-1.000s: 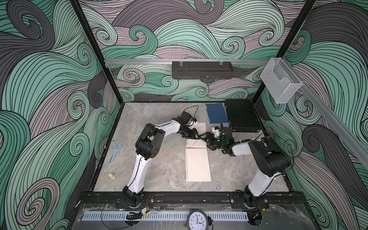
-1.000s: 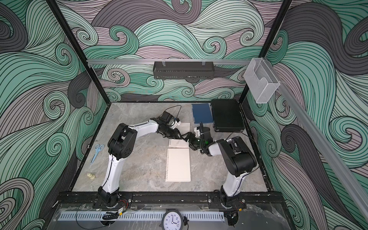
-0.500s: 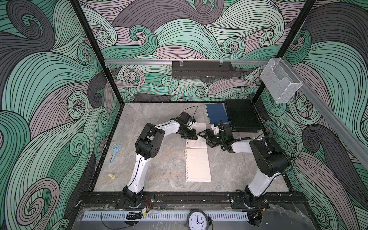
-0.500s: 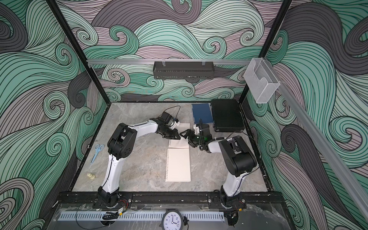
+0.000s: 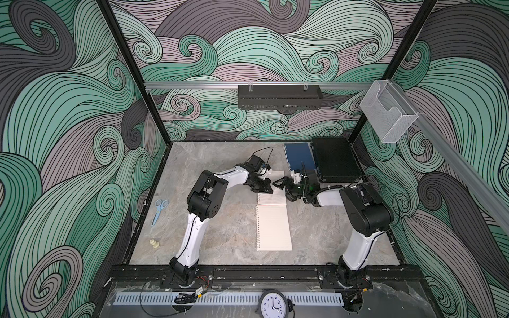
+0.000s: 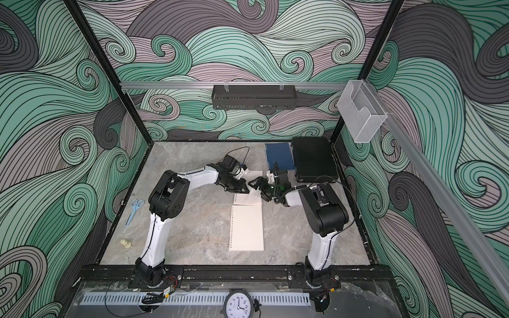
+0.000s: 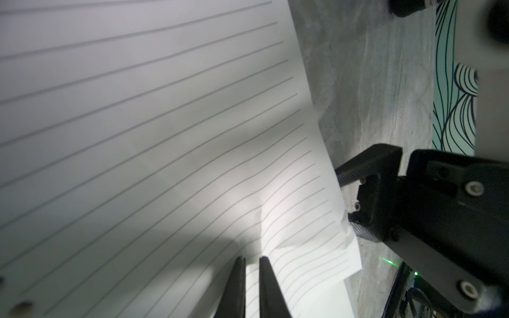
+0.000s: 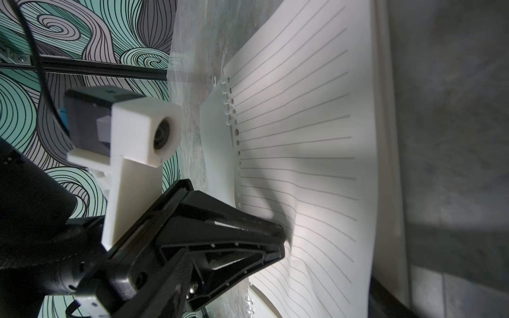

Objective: Tear off pages from different notebooks
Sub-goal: Tear off the paper from the notebook.

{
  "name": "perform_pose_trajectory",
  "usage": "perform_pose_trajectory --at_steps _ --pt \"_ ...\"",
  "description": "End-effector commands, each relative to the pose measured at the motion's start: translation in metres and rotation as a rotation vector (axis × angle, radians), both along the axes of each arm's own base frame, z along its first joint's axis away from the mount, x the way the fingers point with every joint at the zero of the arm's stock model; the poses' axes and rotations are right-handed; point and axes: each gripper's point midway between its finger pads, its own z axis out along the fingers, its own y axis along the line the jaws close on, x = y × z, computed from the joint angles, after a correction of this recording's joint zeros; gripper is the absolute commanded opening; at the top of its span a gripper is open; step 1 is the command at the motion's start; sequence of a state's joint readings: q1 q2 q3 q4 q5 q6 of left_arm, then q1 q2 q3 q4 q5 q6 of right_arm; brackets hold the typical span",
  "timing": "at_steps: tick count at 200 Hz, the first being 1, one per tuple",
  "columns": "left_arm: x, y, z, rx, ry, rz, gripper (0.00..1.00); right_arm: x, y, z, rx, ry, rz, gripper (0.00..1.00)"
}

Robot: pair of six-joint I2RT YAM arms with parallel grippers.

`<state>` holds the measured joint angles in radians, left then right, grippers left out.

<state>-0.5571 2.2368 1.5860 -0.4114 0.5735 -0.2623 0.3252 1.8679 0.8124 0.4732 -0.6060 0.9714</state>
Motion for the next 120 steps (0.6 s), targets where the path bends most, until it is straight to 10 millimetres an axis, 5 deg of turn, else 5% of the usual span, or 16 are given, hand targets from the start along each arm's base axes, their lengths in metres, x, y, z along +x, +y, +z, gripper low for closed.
perform_pose_trajectory --at_steps 1,120 --pt "-0.024 0.022 -0.045 0.122 0.117 0.0 0.13 0.01 -0.007 -0.009 -0.049 0.002 0.013 0.8" --pt "0.012 0.04 -0.06 0.145 0.102 0.105 0.12 0.071 -0.009 -0.031 -0.123 0.03 0.129 0.59"
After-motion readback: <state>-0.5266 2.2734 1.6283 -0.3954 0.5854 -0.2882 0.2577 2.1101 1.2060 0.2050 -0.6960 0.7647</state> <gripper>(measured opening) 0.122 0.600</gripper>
